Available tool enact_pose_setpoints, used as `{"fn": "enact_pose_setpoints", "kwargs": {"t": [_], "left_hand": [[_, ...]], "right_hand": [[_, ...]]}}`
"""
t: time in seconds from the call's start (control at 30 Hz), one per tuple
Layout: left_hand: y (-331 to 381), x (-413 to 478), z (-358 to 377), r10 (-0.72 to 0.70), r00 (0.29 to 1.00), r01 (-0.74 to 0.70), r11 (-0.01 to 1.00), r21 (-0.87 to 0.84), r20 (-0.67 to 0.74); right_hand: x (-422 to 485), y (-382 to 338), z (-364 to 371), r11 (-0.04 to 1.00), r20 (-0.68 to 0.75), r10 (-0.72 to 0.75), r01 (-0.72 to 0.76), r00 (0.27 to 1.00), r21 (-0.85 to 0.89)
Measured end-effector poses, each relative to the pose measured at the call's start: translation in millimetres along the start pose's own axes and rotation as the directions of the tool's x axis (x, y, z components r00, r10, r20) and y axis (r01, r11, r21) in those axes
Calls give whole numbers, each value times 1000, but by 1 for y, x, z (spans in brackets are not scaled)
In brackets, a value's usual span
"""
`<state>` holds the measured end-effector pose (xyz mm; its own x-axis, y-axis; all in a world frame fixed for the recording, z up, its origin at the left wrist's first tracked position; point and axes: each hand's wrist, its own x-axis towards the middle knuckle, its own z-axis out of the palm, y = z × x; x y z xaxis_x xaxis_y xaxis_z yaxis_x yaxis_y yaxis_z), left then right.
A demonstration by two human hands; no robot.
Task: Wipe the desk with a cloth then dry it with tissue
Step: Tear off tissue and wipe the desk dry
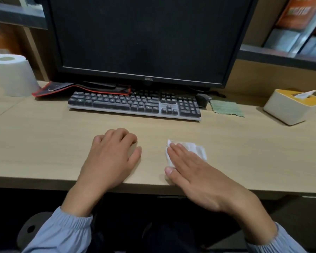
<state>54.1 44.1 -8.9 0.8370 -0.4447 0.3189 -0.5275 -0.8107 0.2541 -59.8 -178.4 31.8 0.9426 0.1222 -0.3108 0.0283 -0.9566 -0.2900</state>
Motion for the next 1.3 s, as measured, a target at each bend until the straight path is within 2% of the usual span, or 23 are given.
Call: {"fn": "enact_pose_setpoints", "kwargs": {"t": [0.33,0.47,0.7,0.8,0.93,1.13,1.3], "left_hand": [[-1,1,-1,-10,1000,10,1000,-1,-2],[0,1,-2,-12,1000,12,1000,0,-2],[8,5,-3,-23,1000,23,999,27,10],[17,8,0,-23,999,23,1000,-4,23],[34,12,6,2,999,-1,1000,-19,40],[40,11,14,25,999,-24,999,-44,29],[38,11,14,36,998,-35,999,-28,54]], "right_hand": [[105,4,-34,999,-40,2,-4,999,-45],[97,5,-29,999,-74,-17,14,997,-38],[32,12,-10,1000,-6,-21,21,1000,-7],[9,12,-2,1000,-30,-8,7,1000,-30],[26,20,-14,999,1,29,-29,1000,-22],[68,50,-39,995,-78,93,-94,993,-15],[69,53,-40,997,-95,83,-82,992,13]]}}
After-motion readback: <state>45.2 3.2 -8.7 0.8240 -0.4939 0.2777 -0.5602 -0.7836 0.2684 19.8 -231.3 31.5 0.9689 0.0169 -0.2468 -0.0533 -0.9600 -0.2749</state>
